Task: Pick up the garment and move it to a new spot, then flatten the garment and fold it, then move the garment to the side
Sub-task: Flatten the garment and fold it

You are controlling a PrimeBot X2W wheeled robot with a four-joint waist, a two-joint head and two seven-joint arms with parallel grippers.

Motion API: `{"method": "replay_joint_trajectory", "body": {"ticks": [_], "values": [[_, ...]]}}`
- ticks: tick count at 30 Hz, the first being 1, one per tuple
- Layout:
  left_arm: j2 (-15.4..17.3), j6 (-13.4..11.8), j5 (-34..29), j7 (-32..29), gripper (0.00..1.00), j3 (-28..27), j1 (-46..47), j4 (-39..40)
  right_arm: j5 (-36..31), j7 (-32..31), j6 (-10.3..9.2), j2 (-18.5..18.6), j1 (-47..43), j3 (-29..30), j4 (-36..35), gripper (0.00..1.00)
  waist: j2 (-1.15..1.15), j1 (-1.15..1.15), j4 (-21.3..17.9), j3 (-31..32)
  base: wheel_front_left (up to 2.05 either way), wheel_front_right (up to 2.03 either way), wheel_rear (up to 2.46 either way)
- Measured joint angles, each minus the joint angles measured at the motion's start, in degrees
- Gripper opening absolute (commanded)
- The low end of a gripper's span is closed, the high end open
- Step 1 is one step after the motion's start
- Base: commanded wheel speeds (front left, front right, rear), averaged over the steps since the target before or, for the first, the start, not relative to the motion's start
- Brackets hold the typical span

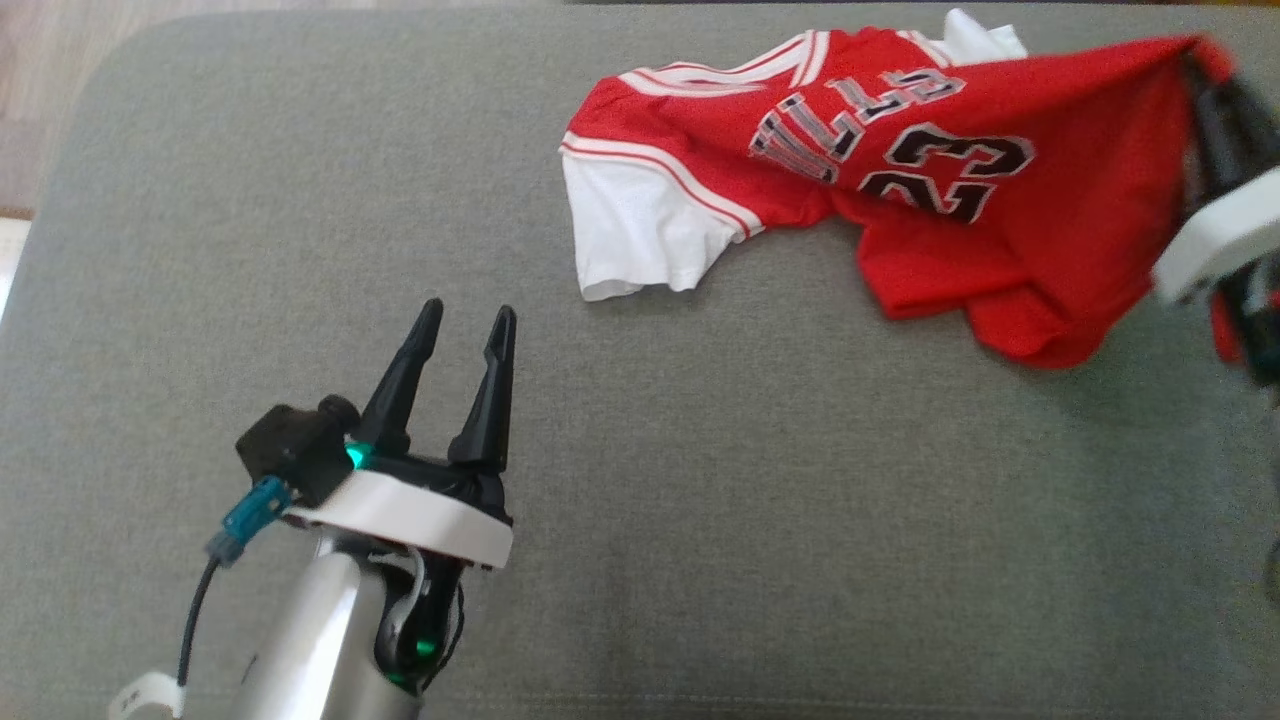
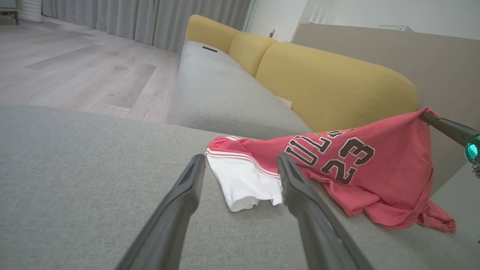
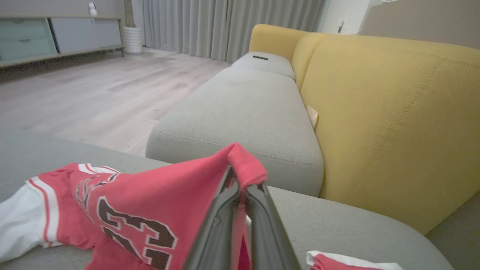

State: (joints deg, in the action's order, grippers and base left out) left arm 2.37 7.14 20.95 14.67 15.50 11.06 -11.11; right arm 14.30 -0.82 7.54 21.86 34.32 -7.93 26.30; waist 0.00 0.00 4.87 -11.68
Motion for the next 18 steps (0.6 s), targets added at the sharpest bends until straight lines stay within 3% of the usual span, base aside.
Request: {"method": "replay_joint_trajectory", "body": {"ticks": [8,15,16,18], "values": [[0.0,0.0,1.0,0.0,1.0,1.2,2.5,0.1,-1.9,-3.5,0.0,7.9,8.9,-2.9,6.2,0.0,0.0,0.0,2.6,-2.3,0.0,0.0,0.0],[0.0,0.0,1.4,0.0,1.0,2.2,3.6,0.1,-8.5,0.8,0.0,11.4,23.9,-6.8,15.4,0.0,0.0,0.01,5.7,-4.7,0.0,0.0,0.0],[-0.1,0.0,1.4,0.0,1.0,2.3,4.3,0.2,-10.7,2.7,0.0,11.5,26.9,-6.8,18.2,1.0,0.0,0.01,6.3,-5.2,0.0,0.0,0.0],[-0.1,0.0,1.8,0.0,1.0,2.3,4.6,0.3,-11.7,3.7,0.0,11.1,28.7,-6.8,21.5,1.0,0.0,0.01,6.7,-5.5,0.0,0.0,0.0]]}}
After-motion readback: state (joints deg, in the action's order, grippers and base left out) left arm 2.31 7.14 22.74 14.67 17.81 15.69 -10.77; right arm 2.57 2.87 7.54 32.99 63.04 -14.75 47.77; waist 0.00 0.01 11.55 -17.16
